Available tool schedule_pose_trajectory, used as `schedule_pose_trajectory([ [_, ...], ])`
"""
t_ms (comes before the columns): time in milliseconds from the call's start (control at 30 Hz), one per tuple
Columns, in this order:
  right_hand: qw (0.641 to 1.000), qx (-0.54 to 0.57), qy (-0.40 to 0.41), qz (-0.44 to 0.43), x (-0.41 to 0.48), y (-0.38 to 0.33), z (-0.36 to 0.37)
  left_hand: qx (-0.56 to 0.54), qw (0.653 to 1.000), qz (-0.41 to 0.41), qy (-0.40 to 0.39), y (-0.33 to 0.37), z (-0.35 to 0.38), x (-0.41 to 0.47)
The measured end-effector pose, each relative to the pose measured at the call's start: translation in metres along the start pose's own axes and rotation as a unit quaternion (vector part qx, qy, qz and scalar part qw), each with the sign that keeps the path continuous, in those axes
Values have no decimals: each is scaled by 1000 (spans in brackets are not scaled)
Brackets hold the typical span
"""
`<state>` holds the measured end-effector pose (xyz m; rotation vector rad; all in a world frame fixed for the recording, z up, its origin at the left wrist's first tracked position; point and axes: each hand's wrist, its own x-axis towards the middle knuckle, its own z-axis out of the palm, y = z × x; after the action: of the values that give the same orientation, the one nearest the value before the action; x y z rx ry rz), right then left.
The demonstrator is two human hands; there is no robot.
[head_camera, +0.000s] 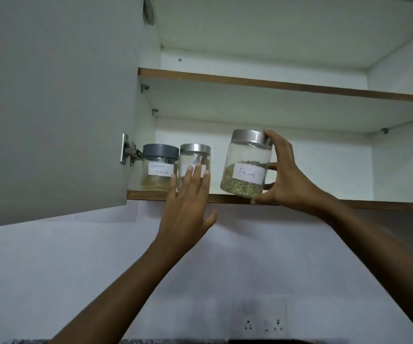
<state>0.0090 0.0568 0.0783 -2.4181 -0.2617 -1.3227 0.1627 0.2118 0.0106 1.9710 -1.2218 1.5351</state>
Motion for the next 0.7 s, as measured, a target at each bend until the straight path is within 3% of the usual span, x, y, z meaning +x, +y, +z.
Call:
schedule_pose_trajectory([
  [133, 999, -36, -12, 13, 29, 13, 5, 53, 996, -56, -46, -21, 32, -2],
  [367, 990, -83, -83, 79, 57, 47, 21, 77, 995, -25, -52, -35, 56, -15],
  [500, 985, -15, -113, 128, 59, 48, 25, 73, 996, -25, -50, -36, 62, -15],
  [700, 987, 30, -61, 145, 65, 41, 43, 71, 996, -21, -47, -37, 67, -15],
])
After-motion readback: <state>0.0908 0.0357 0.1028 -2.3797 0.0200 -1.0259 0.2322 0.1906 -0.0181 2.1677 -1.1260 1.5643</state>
